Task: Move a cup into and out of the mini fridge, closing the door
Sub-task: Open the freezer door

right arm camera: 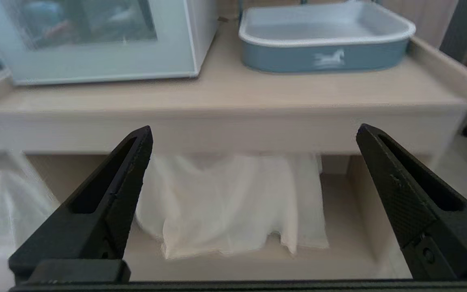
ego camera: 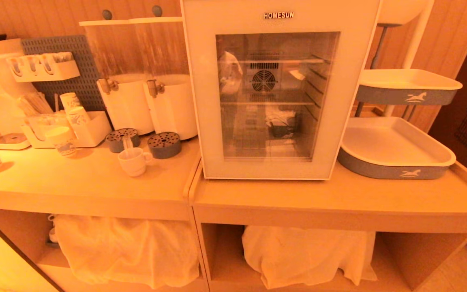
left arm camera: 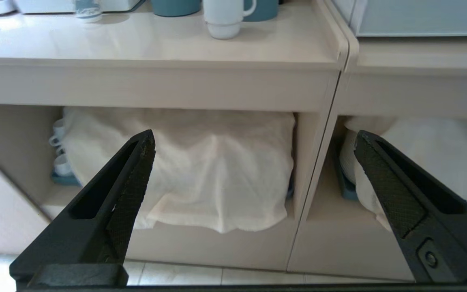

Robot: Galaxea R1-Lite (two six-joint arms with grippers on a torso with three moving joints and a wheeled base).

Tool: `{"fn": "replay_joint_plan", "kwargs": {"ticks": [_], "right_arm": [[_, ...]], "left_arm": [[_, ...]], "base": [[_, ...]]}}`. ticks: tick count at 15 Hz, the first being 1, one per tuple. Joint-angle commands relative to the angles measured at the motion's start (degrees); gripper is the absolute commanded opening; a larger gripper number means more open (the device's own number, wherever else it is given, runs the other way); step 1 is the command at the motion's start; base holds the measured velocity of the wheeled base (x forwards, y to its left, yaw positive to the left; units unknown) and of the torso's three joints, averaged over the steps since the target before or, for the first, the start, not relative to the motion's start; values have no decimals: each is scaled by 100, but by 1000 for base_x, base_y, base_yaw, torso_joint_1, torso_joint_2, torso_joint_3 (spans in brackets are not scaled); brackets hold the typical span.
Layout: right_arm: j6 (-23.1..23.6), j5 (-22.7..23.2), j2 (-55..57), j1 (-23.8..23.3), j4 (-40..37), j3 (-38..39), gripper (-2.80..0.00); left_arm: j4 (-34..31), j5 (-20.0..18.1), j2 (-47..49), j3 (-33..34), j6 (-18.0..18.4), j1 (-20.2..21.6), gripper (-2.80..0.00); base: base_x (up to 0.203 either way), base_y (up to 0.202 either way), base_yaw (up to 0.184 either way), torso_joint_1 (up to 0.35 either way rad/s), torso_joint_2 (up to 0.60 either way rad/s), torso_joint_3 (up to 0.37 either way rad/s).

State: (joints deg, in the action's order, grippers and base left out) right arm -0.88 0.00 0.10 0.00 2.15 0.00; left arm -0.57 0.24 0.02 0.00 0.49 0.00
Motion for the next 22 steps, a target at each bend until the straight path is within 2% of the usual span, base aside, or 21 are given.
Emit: {"fn": "replay_joint_plan", "kwargs": {"ticks": [1, 6, 9, 11, 13, 16, 18, 19, 20, 22], "right_arm": [[8, 0, -1, 0, 4, 88, 0], [0, 0, -1, 0, 4, 88, 0], [0, 0, 7, 0, 4, 88, 0], [9, 0, -1, 0, 4, 88, 0], [9, 0, -1, 0, 4, 88, 0], [9, 0, -1, 0, 4, 88, 0], [9, 0, -1, 0, 13, 88, 0], [17, 0, -1, 0, -14, 79, 0], [17, 0, 0, 0, -22, 79, 0], [17, 0, 8, 0, -22, 79, 0]], "left_arm": [[-4, 2, -2, 0, -14, 0, 0], [-13, -16, -2, 0, 22, 0, 0], [-78, -29, 15, -302, 224, 0, 0], [-552, -75, 279, -1512, 267, -1, 0], [-1287, -216, 926, -3385, 192, -91, 0], [-2632, -326, 2984, -6565, -46, -773, 0], [-3399, -355, 4424, -8042, -137, -1343, 0], [-3635, -521, 5040, -8597, -136, -1525, 0], [-3827, -929, 5703, -9017, -112, -1649, 0], [-4050, -2092, 6834, -9837, -10, -1564, 0]], "base": [[160, 0, 0, 5, 7, 0], [16, 0, 0, 1, 1, 1], [0, 0, 0, 0, 0, 0], [0, 0, 0, 0, 0, 0], [0, 0, 0, 0, 0, 0], [0, 0, 0, 0, 0, 0], [0, 0, 0, 0, 0, 0], [0, 0, 0, 0, 0, 0], [0, 0, 0, 0, 0, 0], [0, 0, 0, 0, 0, 0]]}}
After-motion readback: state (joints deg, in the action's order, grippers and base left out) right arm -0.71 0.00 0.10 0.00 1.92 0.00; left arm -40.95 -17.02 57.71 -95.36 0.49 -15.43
